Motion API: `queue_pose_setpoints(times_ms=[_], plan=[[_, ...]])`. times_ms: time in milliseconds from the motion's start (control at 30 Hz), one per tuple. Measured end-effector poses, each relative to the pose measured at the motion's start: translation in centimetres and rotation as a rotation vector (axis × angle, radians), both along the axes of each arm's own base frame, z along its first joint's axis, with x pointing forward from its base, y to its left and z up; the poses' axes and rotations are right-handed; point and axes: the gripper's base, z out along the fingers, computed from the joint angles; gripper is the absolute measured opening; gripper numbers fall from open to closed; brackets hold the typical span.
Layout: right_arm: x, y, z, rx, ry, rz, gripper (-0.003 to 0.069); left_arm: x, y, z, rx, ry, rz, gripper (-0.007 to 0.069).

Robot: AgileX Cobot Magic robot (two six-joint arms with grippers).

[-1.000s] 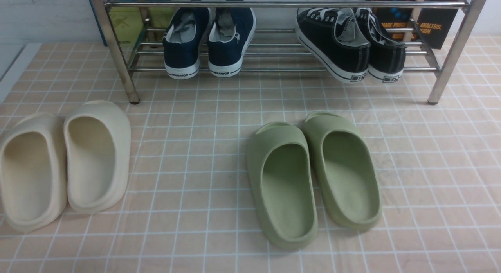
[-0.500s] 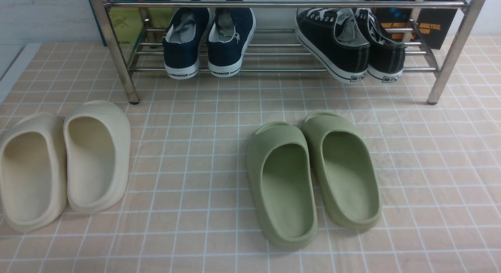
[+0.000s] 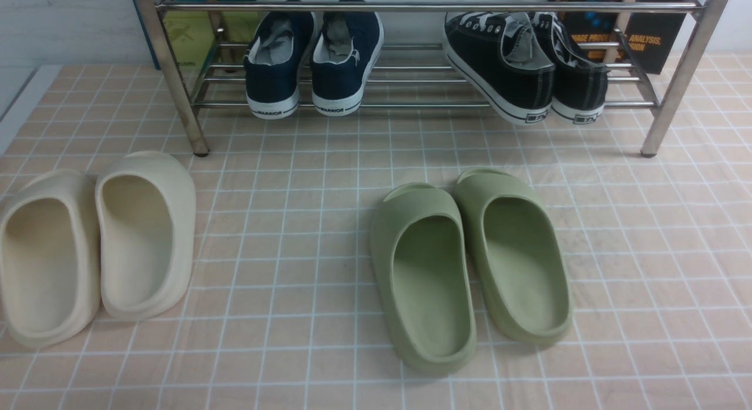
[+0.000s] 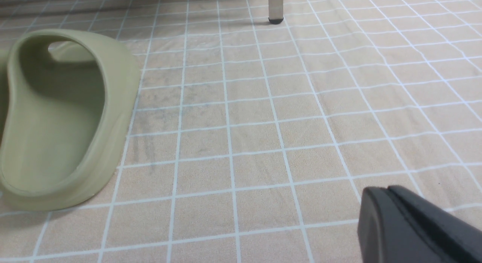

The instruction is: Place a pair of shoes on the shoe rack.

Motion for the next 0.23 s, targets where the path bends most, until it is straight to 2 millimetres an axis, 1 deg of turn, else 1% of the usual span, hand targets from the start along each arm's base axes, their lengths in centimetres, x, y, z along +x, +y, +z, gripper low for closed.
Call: queue_pose_setpoints(times_ms=[233], plan=[[0.00,0.00,0.00,0.001,0.000,0.000,0.0020,0.00,0.00,0.00,0.000,0.000,0.000,0.0239]])
